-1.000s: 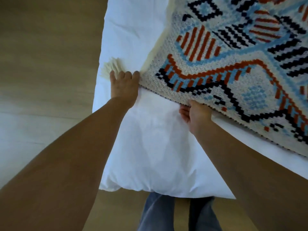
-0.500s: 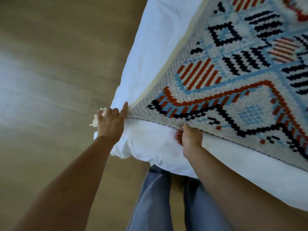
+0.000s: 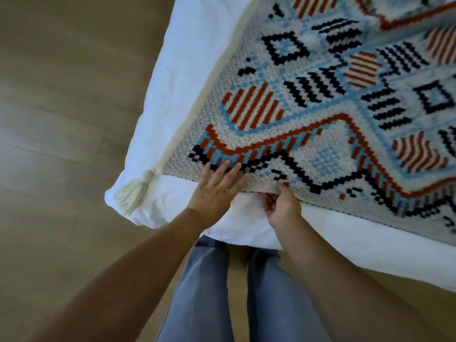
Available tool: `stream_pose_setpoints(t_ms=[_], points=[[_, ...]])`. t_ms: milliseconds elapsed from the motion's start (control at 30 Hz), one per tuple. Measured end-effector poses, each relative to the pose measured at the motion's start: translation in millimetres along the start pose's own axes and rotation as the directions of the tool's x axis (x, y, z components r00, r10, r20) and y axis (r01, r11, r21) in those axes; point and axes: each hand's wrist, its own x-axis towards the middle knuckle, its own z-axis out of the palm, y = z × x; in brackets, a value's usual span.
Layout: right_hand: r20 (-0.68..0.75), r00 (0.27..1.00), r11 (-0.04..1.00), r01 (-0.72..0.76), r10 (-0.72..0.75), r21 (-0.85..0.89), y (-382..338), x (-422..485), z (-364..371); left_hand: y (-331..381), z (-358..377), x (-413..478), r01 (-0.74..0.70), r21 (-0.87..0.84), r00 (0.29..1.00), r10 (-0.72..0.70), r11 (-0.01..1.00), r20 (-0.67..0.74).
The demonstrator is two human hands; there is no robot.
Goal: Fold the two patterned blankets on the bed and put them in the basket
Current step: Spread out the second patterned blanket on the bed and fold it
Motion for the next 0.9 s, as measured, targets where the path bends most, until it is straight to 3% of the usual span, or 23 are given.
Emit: stream_pose_setpoints(t_ms=[100, 300, 433, 633, 800, 900], points=[[0.018, 1.0, 0.999, 0.019, -0.019, -0.04, 11, 8, -12, 24, -2, 21, -0.124, 0.031, 0.98, 0.117, 0.992, 0.159], [0.146, 0.979, 0.989, -0.134, 0.143, -0.07, 30, 5, -33, 38, -12, 21, -0.131, 0.059, 0.938, 0.105, 0.99, 0.331], [0.172, 0.975, 0.988, -0.128, 0.141, -0.086, 7, 9, -38, 38, -13, 20, -0.089, 0.03, 0.942, 0.074, 0.996, 0.326], [-0.001, 1.0, 0.999, -0.031, 0.031, 0.027, -3, 23, -55, 41, -5, 20, -0.093, 0.065, 0.948, 0.068, 0.994, 0.309], [-0.018, 0.996, 0.992, -0.093, 0.092, -0.081, 16, 8, -60, 38, -23, 24, -0.093, 0.046, 0.945, 0.074, 0.995, 0.319], [0.075, 0.982, 0.894, 0.189, -0.173, -0.406, 0, 0, -45, 28, -42, 40, -0.074, 0.01, 0.953, 0.068, 0.997, 0.295]])
